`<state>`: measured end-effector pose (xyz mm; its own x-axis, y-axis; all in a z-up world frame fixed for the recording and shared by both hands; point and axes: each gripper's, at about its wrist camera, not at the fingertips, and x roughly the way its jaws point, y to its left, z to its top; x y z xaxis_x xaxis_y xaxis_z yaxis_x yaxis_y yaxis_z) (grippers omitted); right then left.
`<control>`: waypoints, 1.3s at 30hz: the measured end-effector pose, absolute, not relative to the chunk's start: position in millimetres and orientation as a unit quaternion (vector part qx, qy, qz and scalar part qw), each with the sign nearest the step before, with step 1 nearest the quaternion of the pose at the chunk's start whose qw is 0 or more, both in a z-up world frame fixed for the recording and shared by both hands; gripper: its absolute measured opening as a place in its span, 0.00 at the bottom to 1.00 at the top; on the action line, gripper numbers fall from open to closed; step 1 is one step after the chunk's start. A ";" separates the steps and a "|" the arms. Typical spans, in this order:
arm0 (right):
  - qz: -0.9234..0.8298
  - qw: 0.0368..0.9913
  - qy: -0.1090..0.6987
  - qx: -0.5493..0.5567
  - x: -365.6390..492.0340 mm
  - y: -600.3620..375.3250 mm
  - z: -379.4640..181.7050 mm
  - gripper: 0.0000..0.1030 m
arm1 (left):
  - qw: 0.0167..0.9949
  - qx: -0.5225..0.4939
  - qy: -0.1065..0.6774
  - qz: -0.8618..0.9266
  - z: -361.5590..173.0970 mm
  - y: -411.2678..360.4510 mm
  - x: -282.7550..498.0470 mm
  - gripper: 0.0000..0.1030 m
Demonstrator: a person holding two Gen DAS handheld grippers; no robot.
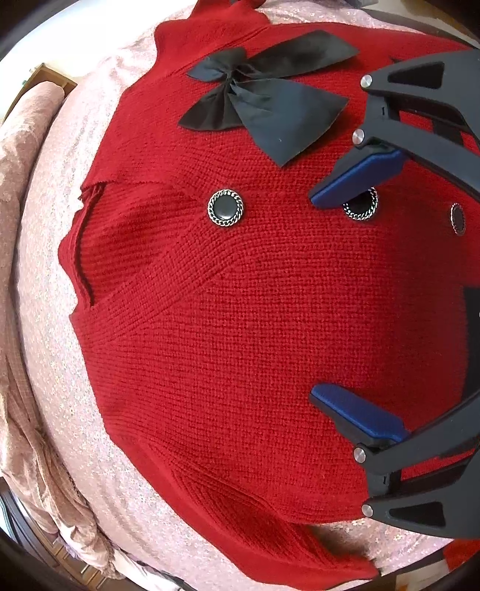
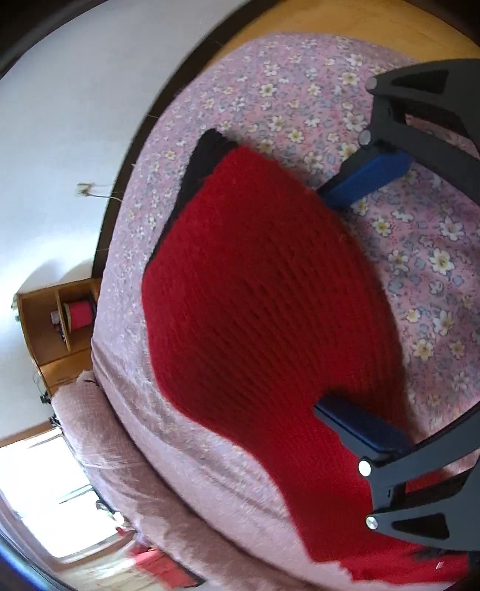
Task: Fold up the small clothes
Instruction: 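Grasp the black-cuffed red sleeve with the right gripper and lift it, then carry the sleeve across the cardigan body and lay it down with the right gripper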
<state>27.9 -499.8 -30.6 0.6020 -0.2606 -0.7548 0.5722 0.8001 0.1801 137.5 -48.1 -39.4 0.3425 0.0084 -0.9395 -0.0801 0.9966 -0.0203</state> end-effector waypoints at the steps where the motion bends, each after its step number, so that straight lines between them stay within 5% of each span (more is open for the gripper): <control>1: -0.241 0.871 0.377 0.202 28.3 -498.9 -30.6 1.00 | 0.819 -0.031 0.572 0.027 -40.0 -48.0 138.4 0.92; 12: -0.197 0.873 0.338 0.289 26.9 -525.0 -20.8 0.95 | 0.822 -0.030 0.569 0.025 -45.6 -45.0 134.6 0.96; 14: -0.201 0.871 0.328 0.306 25.3 -532.2 -19.9 0.85 | 0.822 -0.030 0.569 0.025 -45.9 -45.3 134.7 0.96; 19: -0.200 0.865 0.326 0.324 22.2 -540.5 -19.5 0.35 | 0.821 -0.029 0.569 0.026 -44.8 -46.6 135.5 0.97; 22: -0.179 0.868 0.326 0.329 20.0 -538.3 -18.7 0.13 | 0.820 -0.030 0.571 0.026 -45.0 -45.7 135.5 0.97; 39: -0.054 0.916 0.279 0.283 4.2 -459.1 51.3 0.09 | 0.820 -0.039 0.571 0.018 -34.4 -39.4 131.1 0.89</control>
